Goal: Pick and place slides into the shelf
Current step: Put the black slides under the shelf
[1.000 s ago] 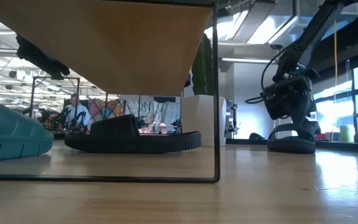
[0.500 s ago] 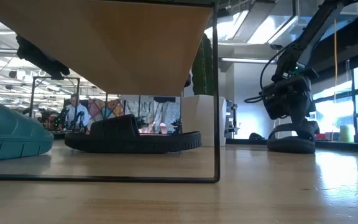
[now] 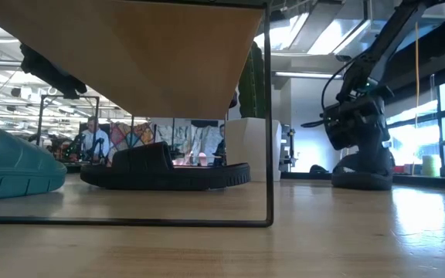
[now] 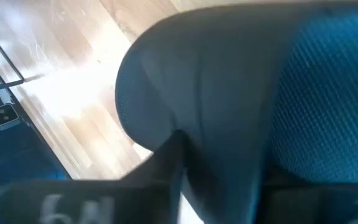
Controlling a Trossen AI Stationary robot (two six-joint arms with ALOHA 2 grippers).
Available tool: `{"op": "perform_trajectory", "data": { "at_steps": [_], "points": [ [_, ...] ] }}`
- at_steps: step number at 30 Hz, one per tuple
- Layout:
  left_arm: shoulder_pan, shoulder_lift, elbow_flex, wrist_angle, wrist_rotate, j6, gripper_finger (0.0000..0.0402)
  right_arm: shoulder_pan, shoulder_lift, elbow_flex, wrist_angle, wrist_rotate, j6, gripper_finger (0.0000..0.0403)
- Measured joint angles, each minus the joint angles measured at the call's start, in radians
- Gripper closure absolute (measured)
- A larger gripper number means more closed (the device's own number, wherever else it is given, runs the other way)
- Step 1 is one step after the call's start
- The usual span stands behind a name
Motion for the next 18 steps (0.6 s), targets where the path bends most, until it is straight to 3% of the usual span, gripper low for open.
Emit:
{"op": "perform_trajectory", "data": {
  "at_steps": [4, 18],
  "points": [
    [0.000, 0.000, 0.000, 0.000, 0.000, 0.000, 0.0177, 0.019, 0.000, 0.000, 0.033, -0.014, 0.001, 0.0386],
    [0.000, 0.000, 0.000, 0.000, 0.000, 0.000, 0.0177, 0.189, -0.024, 0.000, 0.190, -0.076, 0.391, 0.0389]
  ]
}}
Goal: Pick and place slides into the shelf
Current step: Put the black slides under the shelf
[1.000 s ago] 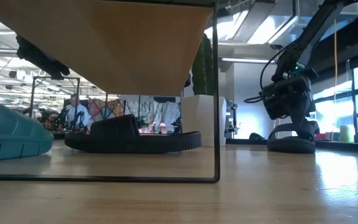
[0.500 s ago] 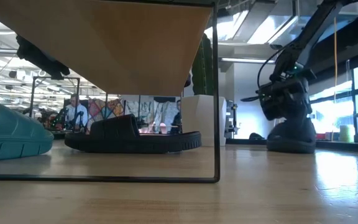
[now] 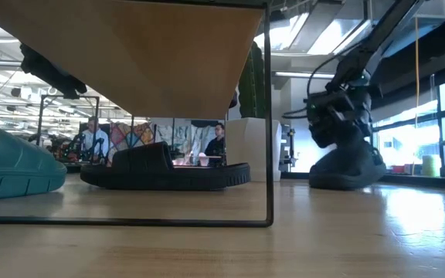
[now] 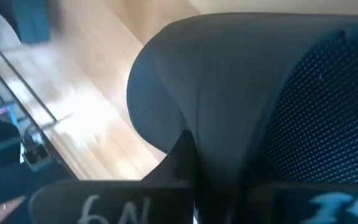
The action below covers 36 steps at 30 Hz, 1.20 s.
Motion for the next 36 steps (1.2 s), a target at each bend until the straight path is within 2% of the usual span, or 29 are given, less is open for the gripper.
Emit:
{"op": "perform_trajectory", "data": {
  "at_steps": [6, 10, 14, 20, 26, 29, 32, 36],
  "points": [
    [0.000, 0.000, 0.000, 0.000, 0.000, 0.000, 0.0177, 0.081, -0.084, 0.000, 0.056, 0.022, 0.150, 0.0389],
    [0.000, 0.000, 0.000, 0.000, 0.000, 0.000, 0.0177, 0.129, -0.192, 0.000, 0.054, 0.101, 0.242, 0.0389],
    [0.000, 0.000, 0.000, 0.000, 0.000, 0.000, 0.0177, 0.169, -0.319, 0.000, 0.052, 0.129, 0.355, 0.0389],
    [0.000, 0.000, 0.000, 0.000, 0.000, 0.000, 0.0177, 0.235, -0.448, 0.000, 0.058, 0.303, 0.579, 0.0389],
    [0.000, 0.000, 0.000, 0.000, 0.000, 0.000, 0.0177, 0.305, -0.434, 0.000, 0.216, 0.353, 0.718, 0.0389],
    [0.000, 0.000, 0.000, 0.000, 0.000, 0.000, 0.0177, 0.345, -0.404, 0.000, 0.233, 0.436, 0.768, 0.0390],
    [0.000, 0.000, 0.000, 0.000, 0.000, 0.000, 0.0177, 0.373, -0.369, 0.000, 0.256, 0.475, 0.794, 0.0390],
    [0.000, 0.000, 0.000, -0.001, 0.000, 0.000, 0.0177, 0.400, -0.325, -0.055, 0.455, 0.463, 0.870, 0.0390]
  ]
}}
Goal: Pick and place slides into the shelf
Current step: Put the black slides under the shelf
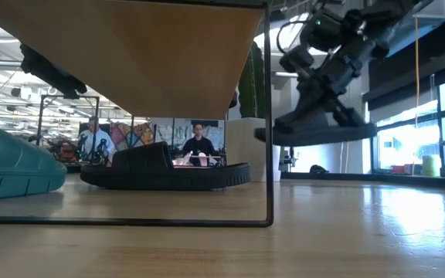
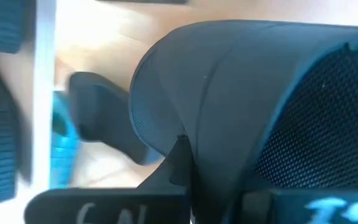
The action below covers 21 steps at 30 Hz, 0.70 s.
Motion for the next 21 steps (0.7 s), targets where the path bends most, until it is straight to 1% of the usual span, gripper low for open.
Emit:
{"op": "perform_trajectory", "data": {
  "at_steps": [3, 6, 9, 11, 21],
  "points": [
    [0.000, 0.000, 0.000, -0.002, 0.000, 0.001, 0.0177, 0.008, 0.023, -0.093, 0.180, -0.018, 0.080, 0.0390],
    [0.000, 0.000, 0.000, -0.009, 0.000, 0.025, 0.0177, 0.012, 0.030, -0.191, 0.386, 0.005, 0.134, 0.0390],
    [0.000, 0.000, 0.000, -0.008, 0.000, 0.035, 0.0177, 0.024, 0.029, -0.258, 0.533, 0.032, 0.165, 0.0390],
    [0.000, 0.000, 0.000, -0.008, 0.000, 0.036, 0.0177, 0.036, 0.029, -0.283, 0.573, 0.062, 0.186, 0.0390],
    [0.000, 0.000, 0.000, -0.008, 0.000, 0.037, 0.0177, 0.078, 0.037, -0.295, 0.583, 0.174, 0.185, 0.0390]
  ]
}}
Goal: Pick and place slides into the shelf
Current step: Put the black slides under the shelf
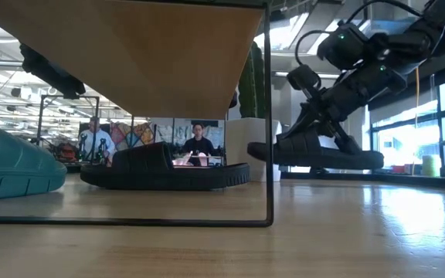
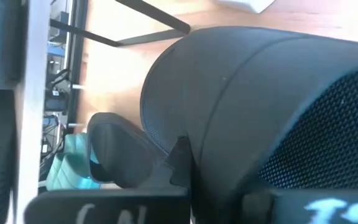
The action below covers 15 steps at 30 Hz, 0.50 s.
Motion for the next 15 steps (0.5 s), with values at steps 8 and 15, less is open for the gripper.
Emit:
{"op": "perform_trajectory", "data": {
  "at_steps": [8, 15],
  "points": [
    [0.000, 0.000, 0.000, 0.001, 0.000, 0.008, 0.0177, 0.013, 0.117, 0.019, 0.142, 0.003, 0.000, 0.0390],
    [0.000, 0.000, 0.000, 0.001, 0.000, 0.008, 0.0177, 0.023, 0.247, 0.121, 0.151, -0.015, -0.054, 0.0385]
  ]
}}
